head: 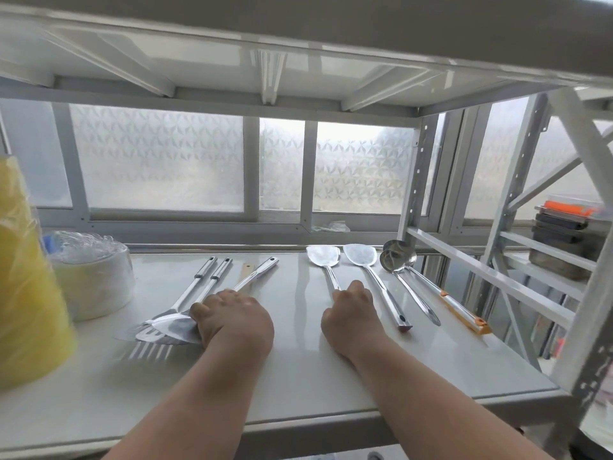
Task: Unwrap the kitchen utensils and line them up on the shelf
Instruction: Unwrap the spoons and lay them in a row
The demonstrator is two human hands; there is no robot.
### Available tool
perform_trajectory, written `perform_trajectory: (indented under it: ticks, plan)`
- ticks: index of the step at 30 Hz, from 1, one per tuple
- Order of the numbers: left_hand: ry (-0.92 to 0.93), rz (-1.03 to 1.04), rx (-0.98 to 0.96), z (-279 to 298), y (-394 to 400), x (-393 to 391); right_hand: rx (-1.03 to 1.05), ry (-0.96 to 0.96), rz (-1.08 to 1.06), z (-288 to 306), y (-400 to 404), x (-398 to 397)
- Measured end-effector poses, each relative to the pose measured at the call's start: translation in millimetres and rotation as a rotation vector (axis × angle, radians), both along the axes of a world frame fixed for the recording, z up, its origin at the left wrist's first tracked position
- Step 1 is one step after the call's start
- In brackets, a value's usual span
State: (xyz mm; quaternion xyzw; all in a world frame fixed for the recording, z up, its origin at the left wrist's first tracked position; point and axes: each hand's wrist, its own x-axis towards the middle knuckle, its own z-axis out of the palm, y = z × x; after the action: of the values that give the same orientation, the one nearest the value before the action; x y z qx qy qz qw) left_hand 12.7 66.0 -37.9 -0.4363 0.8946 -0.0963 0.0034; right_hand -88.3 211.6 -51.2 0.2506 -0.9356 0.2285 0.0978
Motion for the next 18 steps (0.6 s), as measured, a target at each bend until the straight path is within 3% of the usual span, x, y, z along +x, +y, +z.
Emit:
perform_trajectory:
  ticks: [18]
  plan:
    - [0.008, -0.003, -0.001, -2, 2, 1, -0.043, -0.042, -0.05, -14, -6, -9]
